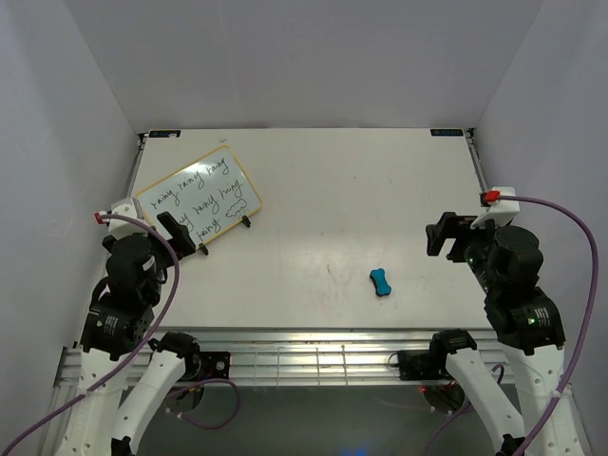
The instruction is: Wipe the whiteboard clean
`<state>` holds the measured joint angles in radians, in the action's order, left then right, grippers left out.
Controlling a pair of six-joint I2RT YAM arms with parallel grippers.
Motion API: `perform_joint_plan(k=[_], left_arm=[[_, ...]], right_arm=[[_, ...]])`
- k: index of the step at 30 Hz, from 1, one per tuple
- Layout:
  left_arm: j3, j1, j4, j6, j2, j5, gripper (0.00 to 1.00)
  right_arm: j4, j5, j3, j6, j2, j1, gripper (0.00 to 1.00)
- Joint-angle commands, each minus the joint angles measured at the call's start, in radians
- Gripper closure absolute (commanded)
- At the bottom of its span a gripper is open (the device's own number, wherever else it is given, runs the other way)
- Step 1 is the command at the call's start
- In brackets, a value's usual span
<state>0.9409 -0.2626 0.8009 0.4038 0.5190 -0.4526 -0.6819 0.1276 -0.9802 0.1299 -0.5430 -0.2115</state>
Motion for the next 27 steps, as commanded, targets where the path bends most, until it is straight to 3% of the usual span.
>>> perform_joint_plan(k=[1, 6, 10, 14, 16, 17, 19, 23, 27], left_arm=[[0.015, 0.006, -0.002, -0.02, 0.019, 0.054, 0.02], [0.05, 0.006, -0.002, -0.054, 0.105, 0.156, 0.02], [0.07, 0.006, -0.083, -0.059, 0.205, 0.323, 0.02], [0.107, 0.038, -0.181, -0.072, 0.39, 0.269, 0.02], [0.218, 0.152, -0.181, -0.065, 0.563, 0.342, 0.02], [0.245, 0.333, -0.195, -0.04, 0.607, 0.538, 0.02], [0.298, 0.462, -0.247, 0.059, 0.673, 0.662, 0.02], [0.265, 0.705, -0.327, 0.208, 0.705, 0.721, 0.02], [0.129, 0.772, -0.422, 0.167, 0.63, 0.68, 0.02]], right_arm=[[0.07, -0.019, 0.017, 0.004, 0.017, 0.001, 0.1], [0.148, -0.161, 0.09, 0.01, 0.057, 0.001, 0.1], [0.212, -0.216, 0.161, 0.036, 0.107, 0.001, 0.1], [0.252, -0.331, 0.204, 0.063, 0.12, 0.001, 0.1], [0.257, -0.367, 0.215, 0.071, 0.115, 0.001, 0.1], [0.255, -0.397, 0.218, 0.071, 0.109, 0.001, 0.1], [0.248, -0.416, 0.229, 0.063, 0.106, 0.001, 0.1], [0.231, -0.439, 0.245, 0.043, 0.106, 0.001, 0.1], [0.249, -0.515, 0.273, 0.042, 0.13, -0.014, 0.1]])
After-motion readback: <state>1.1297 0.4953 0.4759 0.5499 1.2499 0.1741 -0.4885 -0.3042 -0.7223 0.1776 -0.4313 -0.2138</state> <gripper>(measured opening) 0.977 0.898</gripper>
